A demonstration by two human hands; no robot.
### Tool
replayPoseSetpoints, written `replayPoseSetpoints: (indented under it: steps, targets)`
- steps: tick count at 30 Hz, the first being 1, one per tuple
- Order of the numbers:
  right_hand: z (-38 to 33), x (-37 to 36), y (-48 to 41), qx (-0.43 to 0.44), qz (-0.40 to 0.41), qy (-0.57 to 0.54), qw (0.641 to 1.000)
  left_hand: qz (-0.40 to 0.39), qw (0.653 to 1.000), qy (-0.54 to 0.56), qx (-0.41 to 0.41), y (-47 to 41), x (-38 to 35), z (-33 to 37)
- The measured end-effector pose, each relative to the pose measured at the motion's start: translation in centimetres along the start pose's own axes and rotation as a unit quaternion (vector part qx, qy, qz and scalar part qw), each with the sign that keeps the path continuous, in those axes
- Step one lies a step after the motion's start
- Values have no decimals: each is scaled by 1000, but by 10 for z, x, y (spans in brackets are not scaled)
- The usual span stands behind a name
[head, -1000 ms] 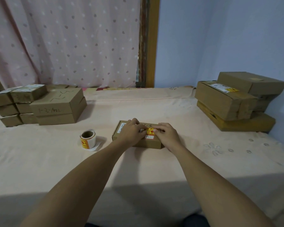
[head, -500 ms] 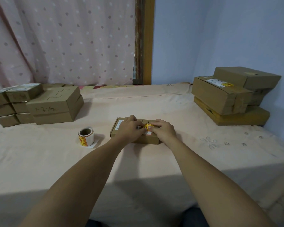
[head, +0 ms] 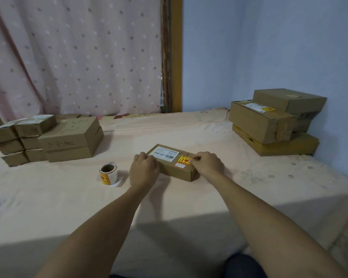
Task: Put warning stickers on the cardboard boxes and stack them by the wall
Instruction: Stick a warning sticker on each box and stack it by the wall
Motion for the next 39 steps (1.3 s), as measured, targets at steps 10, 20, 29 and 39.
replayPoseSetpoints:
  steps: [10, 20, 29, 39]
  targets:
    - [5, 12, 17, 45, 52, 134, 989, -108, 931, 298, 181, 5, -49, 45]
    - [85, 13, -8, -78, -21, -140, 987, -118, 902, 336, 244, -12, -104, 91]
    - [131, 37, -43, -162, -22, -293, 942, -146, 890, 364, 232, -39, -154, 156]
    - [184, 50, -83, -193, -8, -335, 922, -178, 890, 380, 175, -70, -194, 219]
Point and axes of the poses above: each hand's wrist, its own y-axis away from the middle knuckle, its own x-axis out of the back of the hand, z = x × y, the point moved 9 cm from there along -y, towards the middle knuckle, and after that the axes turned 5 degrees about -x, right-handed, at the moved point
